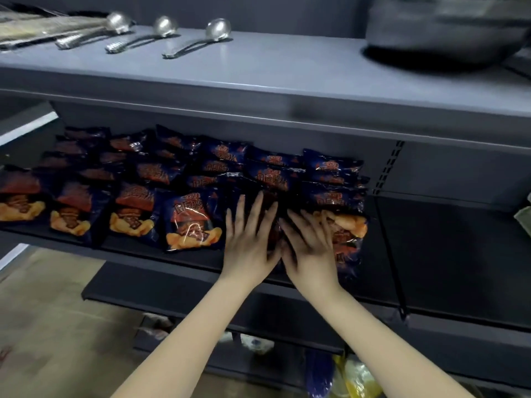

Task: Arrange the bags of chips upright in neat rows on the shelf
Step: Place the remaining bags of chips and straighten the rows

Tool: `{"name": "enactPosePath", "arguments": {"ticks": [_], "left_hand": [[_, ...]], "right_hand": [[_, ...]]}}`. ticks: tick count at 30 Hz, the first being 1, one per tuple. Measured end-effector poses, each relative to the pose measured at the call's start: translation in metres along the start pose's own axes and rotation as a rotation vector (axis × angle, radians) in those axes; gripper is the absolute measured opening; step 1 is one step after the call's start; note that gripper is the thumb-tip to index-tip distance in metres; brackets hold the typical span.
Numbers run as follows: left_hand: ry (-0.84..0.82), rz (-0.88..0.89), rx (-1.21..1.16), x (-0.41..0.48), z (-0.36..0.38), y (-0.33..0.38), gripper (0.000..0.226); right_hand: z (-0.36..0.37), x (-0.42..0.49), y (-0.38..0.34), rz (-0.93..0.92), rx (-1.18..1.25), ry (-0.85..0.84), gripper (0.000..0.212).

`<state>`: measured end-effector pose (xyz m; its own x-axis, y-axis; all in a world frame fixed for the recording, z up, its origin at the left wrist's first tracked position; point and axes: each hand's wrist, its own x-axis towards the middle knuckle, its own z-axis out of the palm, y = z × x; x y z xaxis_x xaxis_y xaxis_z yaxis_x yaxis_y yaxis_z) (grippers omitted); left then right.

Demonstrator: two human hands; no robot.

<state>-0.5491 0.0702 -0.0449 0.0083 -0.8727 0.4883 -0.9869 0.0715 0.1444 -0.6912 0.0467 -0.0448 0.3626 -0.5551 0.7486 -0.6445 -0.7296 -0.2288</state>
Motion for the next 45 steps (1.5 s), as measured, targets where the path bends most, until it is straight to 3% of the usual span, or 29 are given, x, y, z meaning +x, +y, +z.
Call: {"name": "enactPosePath", "arguments": {"ticks": [4, 10, 16, 22, 27, 30, 34, 36, 45], "left_hand": [[-0.134, -0.02, 0.039, -0.01, 0.016, -0.022, 0.069], [-0.132, -0.058, -0.016, -0.012, 0.028, -0.022, 0.071], [-0.14, -0.054, -0.023, -0.008, 0.031, -0.024, 0.071], [-0.035, 0.024, -0.129, -0.021, 0.011, -0.038, 0.082], [0.067, -0.103, -0.093, -0.032, -0.003, -0.091, 0.085], [0.033, -0.221, -0.032, -0.028, -0.007, -0.117, 0.091], [-0.046, -0.244, 0.054, -0.016, 0.0, -0.133, 0.099], [-0.052, -0.248, 0.041, -0.015, 0.005, -0.136, 0.1], [-0.1, -0.231, -0.005, -0.018, 0.014, -0.144, 0.1]], "right_hand": [[0.016, -0.008, -0.012, 0.017, -0.141, -0.227, 0.047], [0.023, -0.011, 0.009, 0.027, -0.241, -0.437, 0.052], [0.028, -0.01, 0.01, 0.066, -0.256, -0.432, 0.056], [0.025, 0.01, -0.021, 0.085, -0.061, -0.202, 0.052], [0.053, 0.057, -0.056, 0.044, 0.016, -0.125, 0.042], [0.076, 0.097, -0.065, 0.049, -0.098, -0.205, 0.039], [0.093, 0.147, -0.065, 0.155, -0.203, -0.599, 0.042], [0.099, 0.157, -0.064, 0.208, -0.19, -0.713, 0.038], [0.101, 0.154, -0.055, 0.272, 0.091, -0.667, 0.02]]}}
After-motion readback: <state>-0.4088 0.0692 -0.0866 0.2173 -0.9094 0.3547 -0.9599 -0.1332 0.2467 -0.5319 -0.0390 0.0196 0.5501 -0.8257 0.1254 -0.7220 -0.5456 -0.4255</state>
